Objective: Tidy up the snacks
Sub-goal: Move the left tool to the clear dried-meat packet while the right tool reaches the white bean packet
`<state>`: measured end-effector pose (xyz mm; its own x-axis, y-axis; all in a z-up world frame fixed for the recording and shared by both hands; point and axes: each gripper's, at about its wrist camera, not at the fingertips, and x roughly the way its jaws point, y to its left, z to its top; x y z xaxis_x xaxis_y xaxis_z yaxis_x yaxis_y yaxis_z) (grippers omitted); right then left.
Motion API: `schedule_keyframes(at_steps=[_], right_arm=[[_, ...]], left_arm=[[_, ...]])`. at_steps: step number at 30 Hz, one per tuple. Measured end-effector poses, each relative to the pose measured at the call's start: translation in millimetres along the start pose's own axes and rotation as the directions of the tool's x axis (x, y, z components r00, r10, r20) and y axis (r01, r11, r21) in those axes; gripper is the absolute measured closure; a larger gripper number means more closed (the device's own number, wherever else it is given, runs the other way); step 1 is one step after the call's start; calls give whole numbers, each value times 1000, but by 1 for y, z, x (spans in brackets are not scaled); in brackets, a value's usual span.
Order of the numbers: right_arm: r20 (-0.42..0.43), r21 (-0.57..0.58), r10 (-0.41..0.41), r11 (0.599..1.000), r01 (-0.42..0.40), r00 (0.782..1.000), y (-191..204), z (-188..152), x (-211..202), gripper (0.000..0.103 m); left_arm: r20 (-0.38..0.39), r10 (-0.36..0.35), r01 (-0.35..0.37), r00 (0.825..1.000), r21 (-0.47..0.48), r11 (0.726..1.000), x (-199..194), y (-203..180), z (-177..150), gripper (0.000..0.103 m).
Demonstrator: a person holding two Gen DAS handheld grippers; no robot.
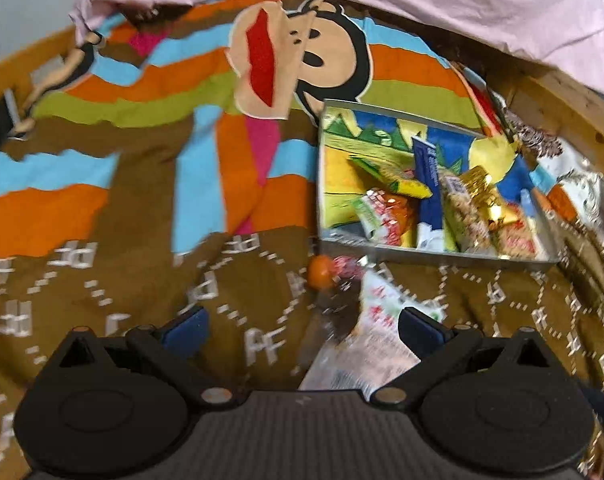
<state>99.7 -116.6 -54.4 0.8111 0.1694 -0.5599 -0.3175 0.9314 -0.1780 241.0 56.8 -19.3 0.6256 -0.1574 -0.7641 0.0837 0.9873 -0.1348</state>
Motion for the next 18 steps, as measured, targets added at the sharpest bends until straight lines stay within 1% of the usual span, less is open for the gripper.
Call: schedule_keyframes(at_steps=[2,4,6,10,13,14,15,16,18], right_arm=[[-8,-60,12,998,-12,1000,12,-1,14,1],[-8,-132,7,991,-8,1000,26,-3,27,1],[6,-200,-5,980,6,1000,37,-4,37,1],[27,-314,-71,947,76,997,59,-5,63,1],[69,-342,-76,935,96,995,66,-5,70,1],[80,-348,-72,933,96,994,66,-5,70,4],[83,-350,-62,933,88,995,66,-5,69,11],[79,-349,-49,934,73,996,65,-5,69,15],[66,-345,-32,937,53,997,64,-7,68,31]], left_arm=[[-18,-40,40,999,9,999,15,-1,4,1],[-54,-92,93,994,18,996,27,0,6,0],[-75,-132,133,988,0,991,37,4,7,1],[-92,-157,154,983,-32,987,52,12,8,1],[-97,-173,169,980,-51,984,63,17,9,1],[-102,-178,173,979,-59,983,66,19,9,3],[-106,-183,177,977,-64,982,68,20,8,4],[-109,-186,180,977,-65,982,70,20,8,5],[-110,-185,180,976,-58,982,71,20,7,10]])
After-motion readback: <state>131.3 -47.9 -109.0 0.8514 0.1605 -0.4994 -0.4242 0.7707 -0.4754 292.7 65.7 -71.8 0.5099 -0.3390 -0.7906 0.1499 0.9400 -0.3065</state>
